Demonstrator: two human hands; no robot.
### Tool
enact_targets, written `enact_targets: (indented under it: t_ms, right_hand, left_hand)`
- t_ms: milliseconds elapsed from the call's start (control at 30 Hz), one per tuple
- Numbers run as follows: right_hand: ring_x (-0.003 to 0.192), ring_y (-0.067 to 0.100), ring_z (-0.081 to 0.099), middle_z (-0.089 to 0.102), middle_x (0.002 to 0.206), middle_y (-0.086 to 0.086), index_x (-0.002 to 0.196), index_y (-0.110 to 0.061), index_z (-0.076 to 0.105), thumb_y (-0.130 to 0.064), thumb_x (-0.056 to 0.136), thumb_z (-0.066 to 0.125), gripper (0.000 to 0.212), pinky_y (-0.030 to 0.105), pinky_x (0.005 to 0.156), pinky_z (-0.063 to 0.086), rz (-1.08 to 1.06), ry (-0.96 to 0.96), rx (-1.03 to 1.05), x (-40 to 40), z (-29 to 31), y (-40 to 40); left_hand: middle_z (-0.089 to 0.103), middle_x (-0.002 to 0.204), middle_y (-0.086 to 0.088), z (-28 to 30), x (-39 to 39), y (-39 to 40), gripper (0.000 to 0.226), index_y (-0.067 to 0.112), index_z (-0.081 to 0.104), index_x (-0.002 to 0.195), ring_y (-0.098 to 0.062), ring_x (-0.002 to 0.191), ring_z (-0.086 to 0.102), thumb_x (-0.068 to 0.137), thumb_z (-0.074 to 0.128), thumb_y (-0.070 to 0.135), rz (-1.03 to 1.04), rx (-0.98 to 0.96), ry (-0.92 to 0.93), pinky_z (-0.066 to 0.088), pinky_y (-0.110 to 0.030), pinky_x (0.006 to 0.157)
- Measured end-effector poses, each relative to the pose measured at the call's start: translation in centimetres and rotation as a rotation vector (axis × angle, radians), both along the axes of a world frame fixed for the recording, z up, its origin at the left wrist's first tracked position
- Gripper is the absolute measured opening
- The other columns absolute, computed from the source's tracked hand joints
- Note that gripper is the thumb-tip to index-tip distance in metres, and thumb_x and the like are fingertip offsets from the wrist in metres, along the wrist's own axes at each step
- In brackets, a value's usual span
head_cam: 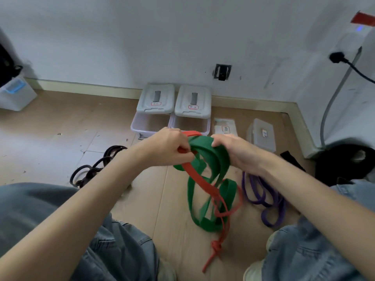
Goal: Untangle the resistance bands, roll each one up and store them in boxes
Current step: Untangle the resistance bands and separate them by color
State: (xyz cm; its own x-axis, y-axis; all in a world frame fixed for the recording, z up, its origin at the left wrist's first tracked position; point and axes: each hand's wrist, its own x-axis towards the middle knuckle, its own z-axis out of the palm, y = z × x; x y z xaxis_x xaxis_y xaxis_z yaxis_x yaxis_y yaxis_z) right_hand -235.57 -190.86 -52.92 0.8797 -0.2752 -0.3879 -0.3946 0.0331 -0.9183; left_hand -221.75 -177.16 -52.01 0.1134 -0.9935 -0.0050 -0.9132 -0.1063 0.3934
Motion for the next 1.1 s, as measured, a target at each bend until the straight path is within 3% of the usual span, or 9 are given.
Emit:
enact_targets:
  t_ms: [133,433,500,567,633,767,933,1000,1100]
  right_hand:
    - [0.054,0.014,0.029,0.032,0.061,0.002,0.065,-0.004,0.04,-0.02,0.067,0.047,0.018,0.023,0.048,0.028,0.044,-0.138,-0.184,-0.4,2.3,-1.5]
    - [0.049,0.011,0.026,0.03,0.057,-0.003,0.055,-0.02,0.033,-0.018,0.057,0.042,0.01,0.019,0.044,0.03,0.1,-0.136,-0.178,-1.4,2.5,-2.5]
    - [0.04,0.01,0.029,0.033,0.05,-0.003,0.051,-0.02,0.041,-0.019,0.056,0.044,0.006,0.015,0.038,0.029,-0.018,-0.204,0.062,-1.8,2.6,-3.4]
    - [0.03,0.008,0.025,0.032,0.042,-0.005,0.049,-0.018,0.046,-0.02,0.057,0.043,0.009,0.011,0.036,0.021,-0.129,-0.297,0.265,-2.3,2.8,-4.5]
    - [0.027,0.006,0.024,0.032,0.038,-0.006,0.054,-0.014,0.046,-0.019,0.061,0.038,0.011,0.011,0.036,0.017,-0.177,-0.334,0.323,-2.8,2.8,-5.2]
    - [0.028,0.008,0.026,0.035,0.042,-0.004,0.054,-0.015,0.043,-0.018,0.058,0.045,0.006,0.011,0.035,0.026,-0.06,-0.329,0.374,-2.3,2.8,-3.8]
    - [0.047,0.013,0.028,0.034,0.058,0.003,0.062,-0.014,0.039,-0.019,0.056,0.043,0.009,0.018,0.041,0.02,0.025,-0.199,0.227,-2.2,2.2,-2.6]
    - [0.047,0.013,0.029,0.036,0.059,0.004,0.064,-0.013,0.041,-0.02,0.054,0.044,0.013,0.016,0.04,0.025,0.038,-0.197,0.254,-2.2,2.1,-2.3]
    - [0.043,0.016,0.018,0.034,0.054,0.005,0.06,-0.01,0.046,-0.019,0.052,0.045,0.012,0.016,0.038,0.02,-0.035,-0.255,0.341,-1.9,2.4,-2.7]
  left_hand:
    - [0.04,0.06,0.011,-2.5,1.4,0.1,0.034,0.018,0.052,0.064,-0.01,0.071,0.04,0.091,0.048,0.038,-0.013,0.12,-0.287,0.023,-0.023,0.075]
    - [0.048,0.123,0.004,-6.0,2.3,1.1,0.033,0.022,0.065,0.108,-0.017,0.121,0.036,0.09,0.048,0.045,-0.044,0.364,-0.574,0.016,-0.03,0.11]
    - [0.057,0.109,-0.002,-5.5,2.1,1.3,0.029,0.013,0.071,0.093,-0.02,0.106,0.048,0.088,0.058,0.039,-0.078,0.113,-0.374,0.033,-0.033,0.101]
    - [0.061,0.084,-0.007,-4.1,2.2,1.4,0.026,0.005,0.07,0.069,-0.02,0.079,0.054,0.082,0.069,0.027,0.092,-0.229,0.042,0.047,-0.032,0.074]
    - [0.055,0.086,-0.002,-3.4,2.9,1.5,0.021,0.008,0.071,0.067,-0.018,0.083,0.05,0.081,0.068,0.024,0.329,-0.375,0.315,0.045,-0.028,0.073]
    - [0.046,0.098,-0.004,-5.6,3.6,2.1,0.027,0.007,0.074,0.088,-0.016,0.095,0.041,0.086,0.062,0.032,0.405,0.007,0.022,0.029,-0.013,0.08]
    - [0.066,0.09,-0.01,-7.1,3.8,2.4,0.029,0.008,0.065,0.096,-0.025,0.076,0.064,0.096,0.046,0.03,0.578,0.329,-0.048,0.052,-0.031,0.068]
    - [0.063,0.078,-0.008,-7.0,4.0,2.0,0.024,0.006,0.058,0.097,-0.022,0.062,0.063,0.099,0.041,0.022,0.634,0.29,0.243,0.053,-0.028,0.059]
    - [0.06,0.082,-0.011,-6.1,2.1,1.0,0.006,0.008,0.046,0.098,-0.022,0.069,0.063,0.099,0.04,0.011,0.668,0.19,1.0,0.057,-0.028,0.064]
